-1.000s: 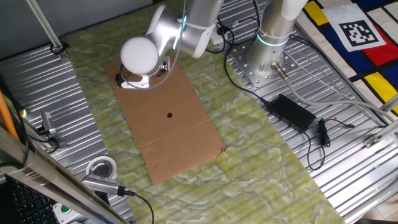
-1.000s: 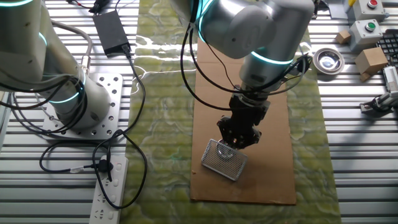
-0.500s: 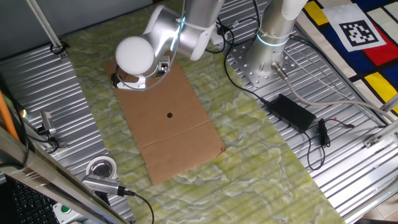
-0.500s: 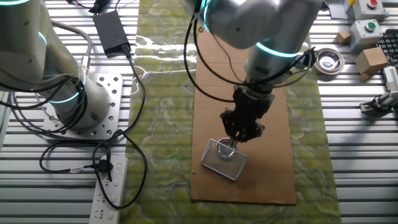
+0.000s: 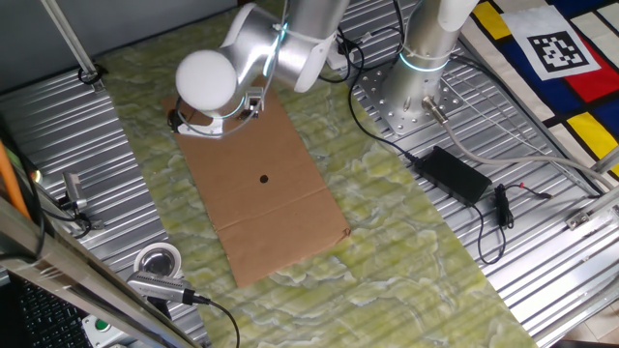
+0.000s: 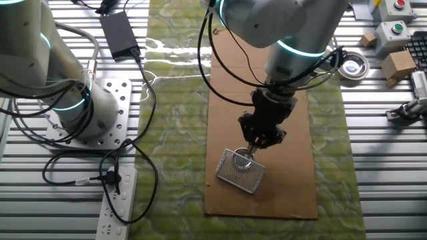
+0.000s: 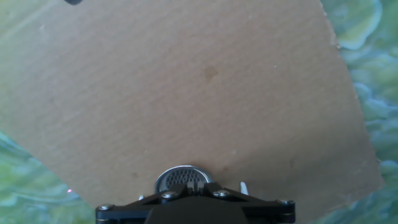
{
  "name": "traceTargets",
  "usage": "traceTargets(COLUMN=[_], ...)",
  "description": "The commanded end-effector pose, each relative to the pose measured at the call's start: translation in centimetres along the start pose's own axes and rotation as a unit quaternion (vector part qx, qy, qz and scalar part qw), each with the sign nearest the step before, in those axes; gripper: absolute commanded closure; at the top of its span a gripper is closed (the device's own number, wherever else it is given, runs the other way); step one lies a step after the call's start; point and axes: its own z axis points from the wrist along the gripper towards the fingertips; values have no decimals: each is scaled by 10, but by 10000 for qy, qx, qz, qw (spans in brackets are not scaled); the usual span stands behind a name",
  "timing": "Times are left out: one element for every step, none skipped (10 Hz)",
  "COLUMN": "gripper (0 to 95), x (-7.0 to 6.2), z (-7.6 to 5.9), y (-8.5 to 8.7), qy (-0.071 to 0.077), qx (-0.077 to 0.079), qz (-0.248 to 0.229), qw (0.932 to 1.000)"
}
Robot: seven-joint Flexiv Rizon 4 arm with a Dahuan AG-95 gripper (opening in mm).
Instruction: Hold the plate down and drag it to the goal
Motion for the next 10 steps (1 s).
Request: traceTargets(gripper=[950,950,950,950,950,950,950,950,950,950], x=[1,1,0,-1,-3,-4,-6,-7,-7,-7], z=[-2,-4,-8,-12,-15,-17,-18,-18,-18,-17], y=[0,1,1,2,3,4,4,4,4,5], qy=[-97,-275,-446,-468,-479,-498,-512,-508,-476,-441], qx=[-55,-145,-254,-263,-276,-299,-309,-305,-283,-252], qz=[100,272,449,529,611,685,724,735,731,655], qw=[9999,9991,9977,9972,9966,9960,9956,9955,9958,9966])
